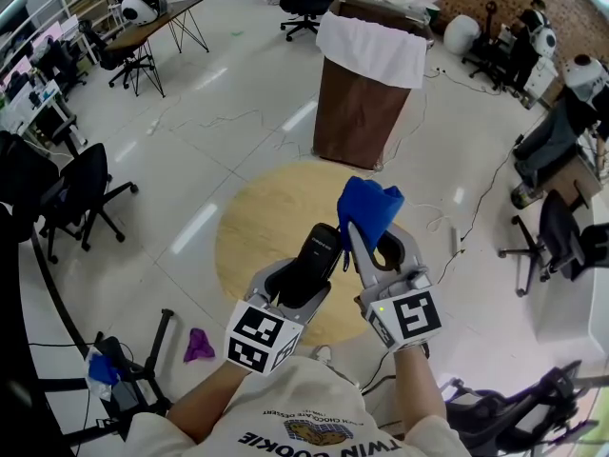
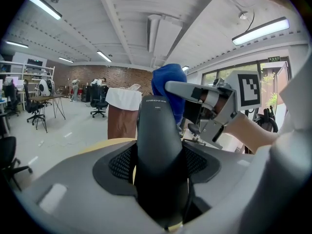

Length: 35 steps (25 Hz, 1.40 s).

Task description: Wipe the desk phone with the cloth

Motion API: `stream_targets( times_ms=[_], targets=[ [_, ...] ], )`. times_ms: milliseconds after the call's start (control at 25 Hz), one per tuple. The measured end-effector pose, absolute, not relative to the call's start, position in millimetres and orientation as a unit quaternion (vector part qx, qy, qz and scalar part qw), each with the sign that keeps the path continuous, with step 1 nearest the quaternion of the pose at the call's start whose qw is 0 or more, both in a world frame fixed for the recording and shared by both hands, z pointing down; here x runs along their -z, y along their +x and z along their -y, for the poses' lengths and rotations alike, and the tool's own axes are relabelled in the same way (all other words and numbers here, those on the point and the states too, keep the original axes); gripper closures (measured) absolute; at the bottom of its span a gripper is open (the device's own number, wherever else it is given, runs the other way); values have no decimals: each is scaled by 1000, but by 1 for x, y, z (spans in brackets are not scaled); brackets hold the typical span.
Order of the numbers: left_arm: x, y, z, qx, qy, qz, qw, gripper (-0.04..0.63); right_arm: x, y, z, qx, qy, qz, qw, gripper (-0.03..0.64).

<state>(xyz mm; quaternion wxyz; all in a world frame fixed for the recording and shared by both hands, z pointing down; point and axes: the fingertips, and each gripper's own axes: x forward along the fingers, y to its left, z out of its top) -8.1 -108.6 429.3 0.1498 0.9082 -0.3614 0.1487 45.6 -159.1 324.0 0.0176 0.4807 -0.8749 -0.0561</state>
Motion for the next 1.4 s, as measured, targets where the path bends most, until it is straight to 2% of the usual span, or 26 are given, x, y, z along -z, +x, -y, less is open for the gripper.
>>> stream_targets(
  times_ms=[440,920,1200,1400],
  targets=[
    [-430,-3,108,-158,909,363,130,330,-310,14,199,72,413,902,101,558],
    [-435,3,109,-180,906,368,108,330,-339,-49,186,134,333,888,286,558],
    [-438,4,106,-188,905,368,103,331,-348,-83,158,146,283,895,311,558],
    [-439,0,107,-194,902,372,105,331,-349,-101,133,136,244,910,305,558]
  ],
)
